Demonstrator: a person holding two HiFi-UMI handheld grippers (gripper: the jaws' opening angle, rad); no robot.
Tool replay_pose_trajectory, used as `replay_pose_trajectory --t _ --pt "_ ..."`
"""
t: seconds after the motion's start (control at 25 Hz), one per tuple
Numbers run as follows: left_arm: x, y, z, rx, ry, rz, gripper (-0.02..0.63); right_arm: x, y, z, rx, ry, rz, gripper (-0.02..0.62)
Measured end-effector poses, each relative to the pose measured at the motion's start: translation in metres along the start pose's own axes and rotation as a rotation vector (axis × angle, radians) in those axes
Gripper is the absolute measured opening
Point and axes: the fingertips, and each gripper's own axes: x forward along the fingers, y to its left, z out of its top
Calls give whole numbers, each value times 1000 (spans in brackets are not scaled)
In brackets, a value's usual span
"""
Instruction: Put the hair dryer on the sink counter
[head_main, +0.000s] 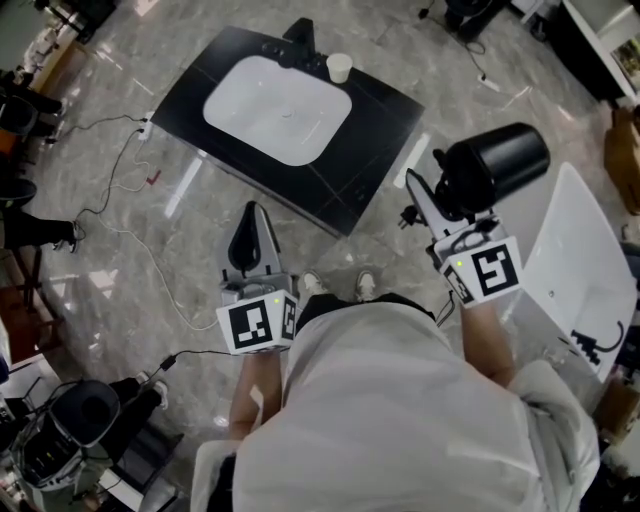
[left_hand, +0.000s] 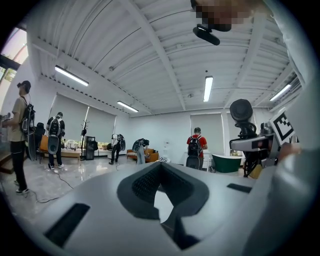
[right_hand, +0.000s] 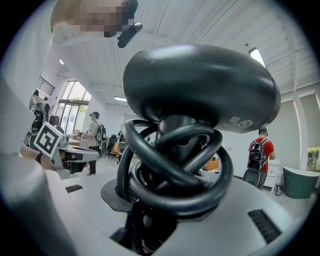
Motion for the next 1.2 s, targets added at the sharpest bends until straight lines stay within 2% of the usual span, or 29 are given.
replay_pose_trajectory --t 1.2 --pt "4 8 -5 -31 10 -44 2 38 20 -35 60 138 83 204"
